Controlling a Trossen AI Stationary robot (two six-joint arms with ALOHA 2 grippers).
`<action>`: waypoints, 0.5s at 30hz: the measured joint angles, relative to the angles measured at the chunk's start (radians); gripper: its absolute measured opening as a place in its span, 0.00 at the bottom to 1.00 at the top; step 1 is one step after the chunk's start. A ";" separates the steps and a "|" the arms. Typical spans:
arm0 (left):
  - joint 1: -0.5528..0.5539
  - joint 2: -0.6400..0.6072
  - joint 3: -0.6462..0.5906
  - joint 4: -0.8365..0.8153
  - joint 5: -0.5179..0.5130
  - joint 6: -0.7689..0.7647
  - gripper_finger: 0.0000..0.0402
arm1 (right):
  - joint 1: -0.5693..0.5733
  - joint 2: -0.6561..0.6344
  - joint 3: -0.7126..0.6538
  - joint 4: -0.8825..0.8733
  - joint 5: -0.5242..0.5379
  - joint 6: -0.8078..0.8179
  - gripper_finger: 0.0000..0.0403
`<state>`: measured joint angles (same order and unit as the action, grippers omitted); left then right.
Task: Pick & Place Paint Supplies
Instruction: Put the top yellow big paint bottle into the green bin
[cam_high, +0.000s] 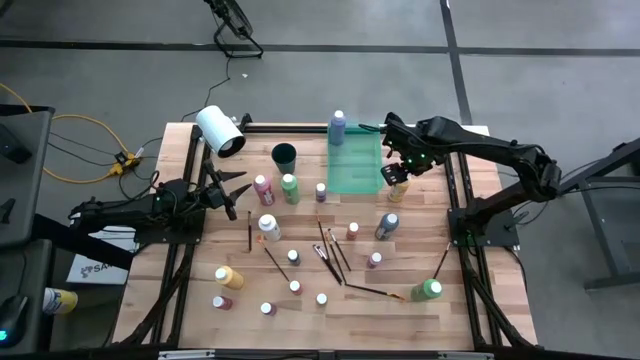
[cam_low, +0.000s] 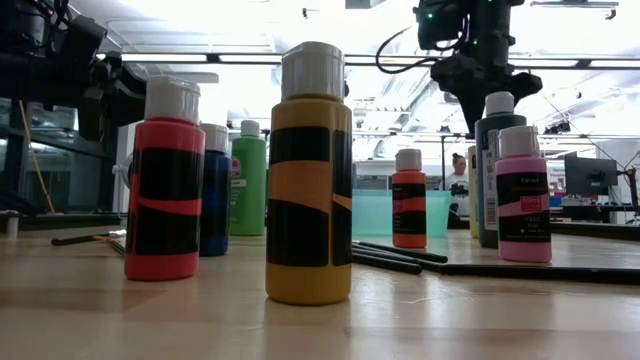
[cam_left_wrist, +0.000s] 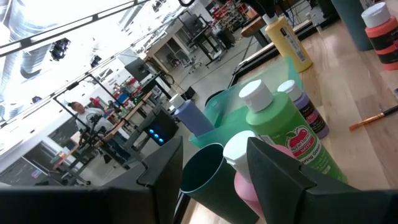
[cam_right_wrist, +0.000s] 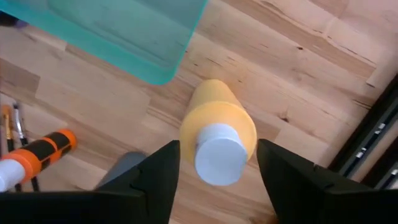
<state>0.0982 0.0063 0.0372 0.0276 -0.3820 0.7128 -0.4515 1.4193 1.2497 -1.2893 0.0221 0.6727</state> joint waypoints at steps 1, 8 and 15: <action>0.000 0.000 0.000 0.000 0.000 0.000 0.43 | 0.000 0.000 -0.007 0.003 -0.001 0.000 0.49; 0.000 0.000 0.000 0.000 0.000 0.000 0.43 | 0.000 0.000 -0.028 0.031 -0.003 0.013 0.44; 0.000 0.000 0.000 0.000 0.000 0.000 0.43 | 0.000 0.000 -0.028 0.046 -0.029 0.014 0.37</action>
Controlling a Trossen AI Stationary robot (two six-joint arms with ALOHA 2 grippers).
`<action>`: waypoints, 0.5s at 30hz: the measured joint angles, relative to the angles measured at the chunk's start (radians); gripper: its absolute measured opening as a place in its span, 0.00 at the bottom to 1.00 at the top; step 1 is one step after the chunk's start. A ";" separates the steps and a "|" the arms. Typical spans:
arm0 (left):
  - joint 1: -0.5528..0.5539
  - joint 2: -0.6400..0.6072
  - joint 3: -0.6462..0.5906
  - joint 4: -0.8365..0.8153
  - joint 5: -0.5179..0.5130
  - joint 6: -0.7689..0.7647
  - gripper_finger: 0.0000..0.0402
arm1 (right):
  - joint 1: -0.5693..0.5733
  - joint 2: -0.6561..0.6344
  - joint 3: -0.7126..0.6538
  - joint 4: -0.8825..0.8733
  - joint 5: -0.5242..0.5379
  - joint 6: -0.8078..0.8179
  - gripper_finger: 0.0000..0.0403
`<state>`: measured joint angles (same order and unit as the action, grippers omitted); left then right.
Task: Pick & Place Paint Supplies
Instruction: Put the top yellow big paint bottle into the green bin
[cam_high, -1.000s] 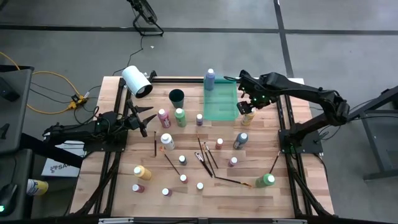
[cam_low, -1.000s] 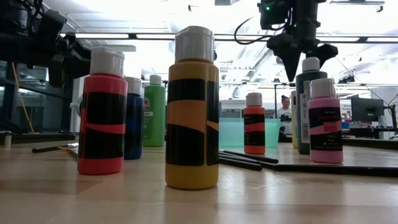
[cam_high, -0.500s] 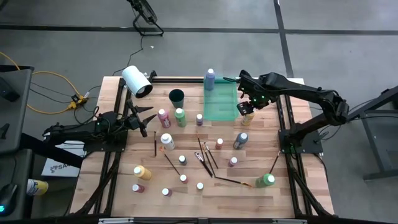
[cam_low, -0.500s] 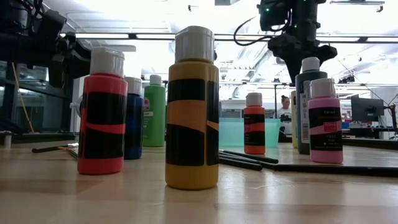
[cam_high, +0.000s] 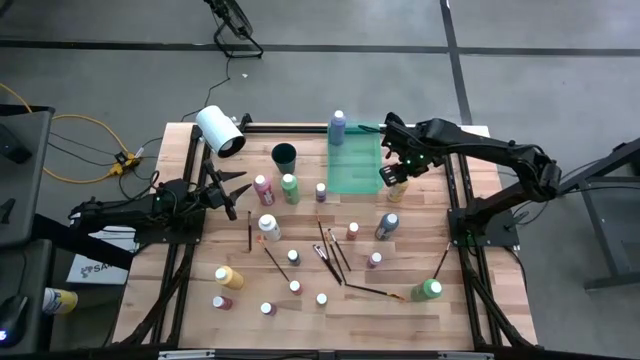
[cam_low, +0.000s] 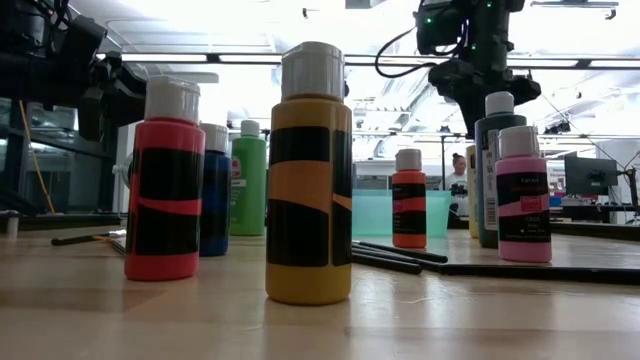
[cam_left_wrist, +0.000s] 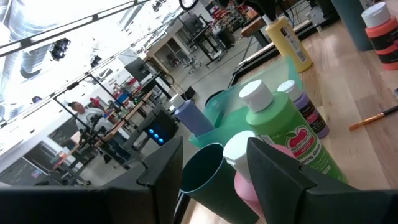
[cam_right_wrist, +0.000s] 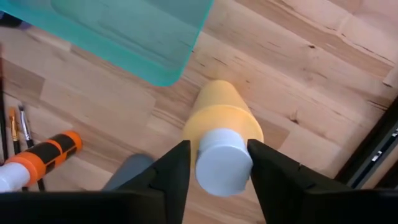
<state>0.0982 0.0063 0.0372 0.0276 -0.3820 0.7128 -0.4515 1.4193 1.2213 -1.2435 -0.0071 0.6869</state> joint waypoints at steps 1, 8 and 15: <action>0.000 0.000 0.000 0.000 0.000 0.000 0.43 | 0.000 0.000 0.000 -0.002 0.000 0.000 0.35; 0.000 0.000 0.000 0.000 0.000 0.000 0.43 | 0.000 0.000 0.003 -0.004 0.000 -0.001 0.28; 0.000 0.000 0.000 0.000 0.000 0.000 0.43 | -0.004 -0.035 0.149 -0.128 0.070 -0.007 0.28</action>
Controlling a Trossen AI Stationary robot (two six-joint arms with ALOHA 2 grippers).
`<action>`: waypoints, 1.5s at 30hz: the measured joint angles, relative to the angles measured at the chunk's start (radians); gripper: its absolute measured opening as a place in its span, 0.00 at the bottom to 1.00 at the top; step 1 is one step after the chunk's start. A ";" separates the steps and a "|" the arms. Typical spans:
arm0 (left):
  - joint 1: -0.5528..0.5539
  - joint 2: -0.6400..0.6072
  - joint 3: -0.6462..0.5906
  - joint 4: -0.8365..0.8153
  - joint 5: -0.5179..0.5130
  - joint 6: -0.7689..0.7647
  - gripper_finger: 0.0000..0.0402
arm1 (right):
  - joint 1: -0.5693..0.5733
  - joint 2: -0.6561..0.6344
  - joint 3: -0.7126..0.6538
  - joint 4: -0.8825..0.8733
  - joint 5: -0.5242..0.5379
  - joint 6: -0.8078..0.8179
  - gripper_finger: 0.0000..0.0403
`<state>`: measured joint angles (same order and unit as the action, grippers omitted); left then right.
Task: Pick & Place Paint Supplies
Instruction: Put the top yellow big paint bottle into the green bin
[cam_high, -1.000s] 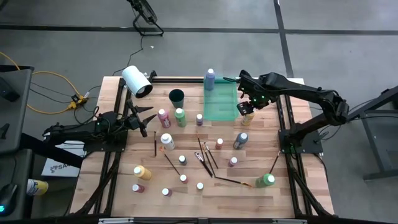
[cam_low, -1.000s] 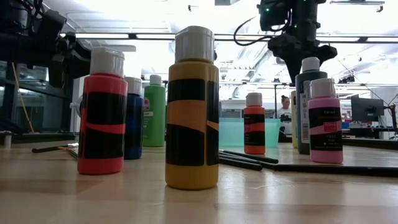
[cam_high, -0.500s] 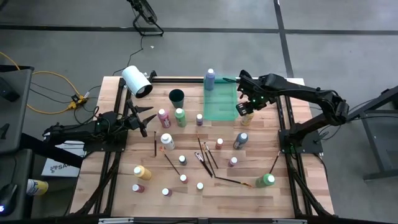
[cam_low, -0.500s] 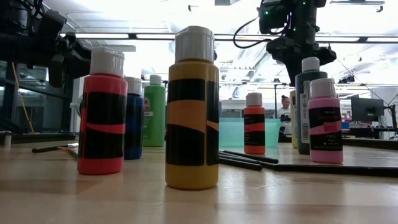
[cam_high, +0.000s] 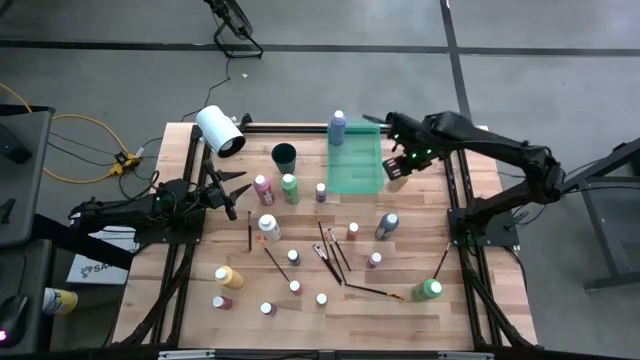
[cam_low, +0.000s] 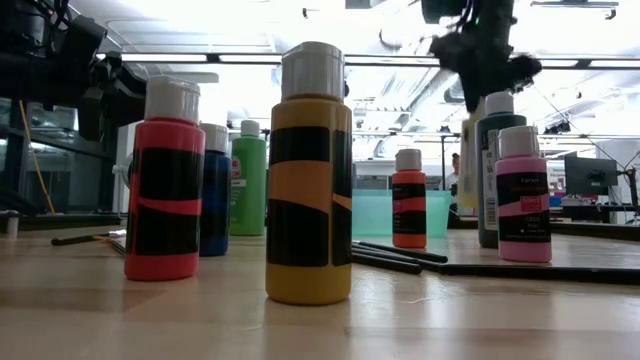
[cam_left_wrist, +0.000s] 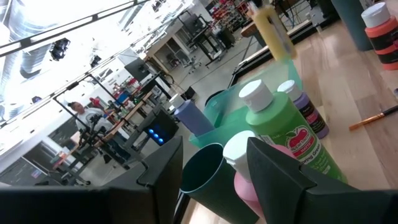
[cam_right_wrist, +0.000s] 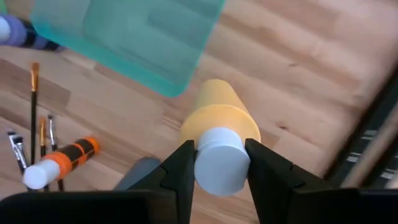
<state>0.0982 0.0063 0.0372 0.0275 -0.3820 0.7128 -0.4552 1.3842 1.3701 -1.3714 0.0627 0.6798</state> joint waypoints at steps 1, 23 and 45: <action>0.000 0.000 0.000 0.000 0.000 0.000 0.43 | -0.005 0.000 0.036 -0.032 0.010 -0.004 0.28; 0.000 0.000 0.000 0.000 0.000 0.000 0.43 | -0.136 0.495 0.654 -0.055 -0.044 -0.334 0.28; 0.000 0.000 0.000 0.000 0.000 0.000 0.43 | -0.243 0.701 0.701 0.151 -0.067 -0.231 0.28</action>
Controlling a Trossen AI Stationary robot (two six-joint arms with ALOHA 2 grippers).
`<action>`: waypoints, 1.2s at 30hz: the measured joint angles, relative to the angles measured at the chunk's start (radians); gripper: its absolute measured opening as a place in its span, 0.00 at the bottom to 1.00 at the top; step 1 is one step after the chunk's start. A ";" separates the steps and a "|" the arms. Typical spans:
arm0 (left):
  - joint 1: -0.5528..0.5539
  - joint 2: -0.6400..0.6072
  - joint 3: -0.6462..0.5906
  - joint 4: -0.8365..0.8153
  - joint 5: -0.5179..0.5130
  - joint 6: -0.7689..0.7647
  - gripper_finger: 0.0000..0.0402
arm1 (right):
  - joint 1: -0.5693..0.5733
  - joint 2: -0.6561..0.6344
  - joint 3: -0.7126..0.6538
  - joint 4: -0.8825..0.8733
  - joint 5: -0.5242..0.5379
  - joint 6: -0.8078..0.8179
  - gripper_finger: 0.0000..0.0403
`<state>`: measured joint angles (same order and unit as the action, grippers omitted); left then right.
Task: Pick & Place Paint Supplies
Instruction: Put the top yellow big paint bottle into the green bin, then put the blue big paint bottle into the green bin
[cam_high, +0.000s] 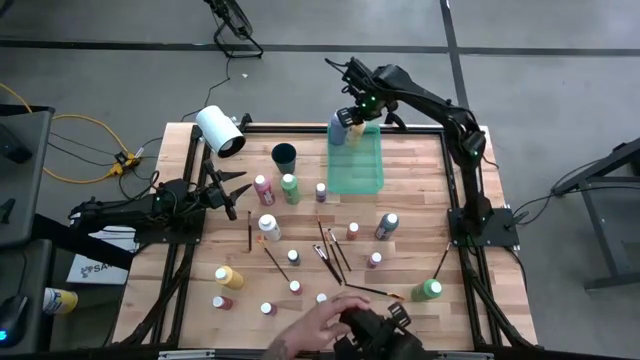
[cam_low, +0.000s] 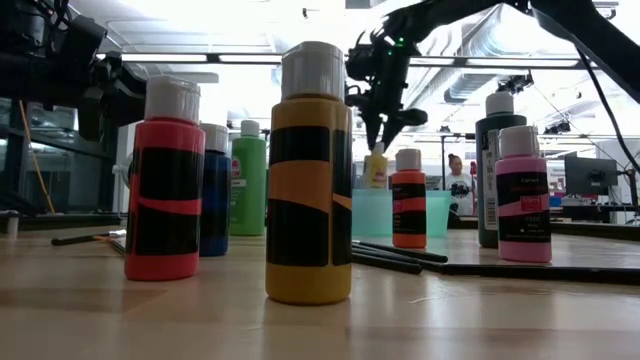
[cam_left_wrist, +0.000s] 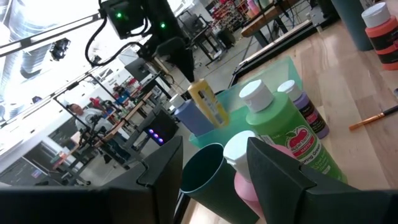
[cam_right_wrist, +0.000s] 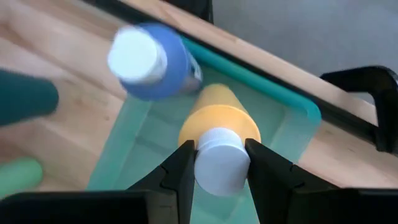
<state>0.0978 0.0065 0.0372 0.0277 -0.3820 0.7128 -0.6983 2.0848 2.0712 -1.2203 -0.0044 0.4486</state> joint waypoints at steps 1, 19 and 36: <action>0.000 0.000 0.000 0.000 0.000 0.000 0.43 | -0.002 0.002 0.000 0.004 0.002 0.004 0.28; 0.000 0.000 0.000 0.000 0.000 0.000 0.43 | -0.018 0.019 0.000 0.075 0.005 0.030 0.37; 0.000 0.000 0.000 0.000 0.000 0.000 0.43 | -0.015 -0.066 0.000 -0.021 0.144 0.070 0.39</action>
<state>0.0979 0.0063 0.0372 0.0273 -0.3820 0.7128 -0.7135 2.0192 2.0712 -1.2418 0.1395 0.5182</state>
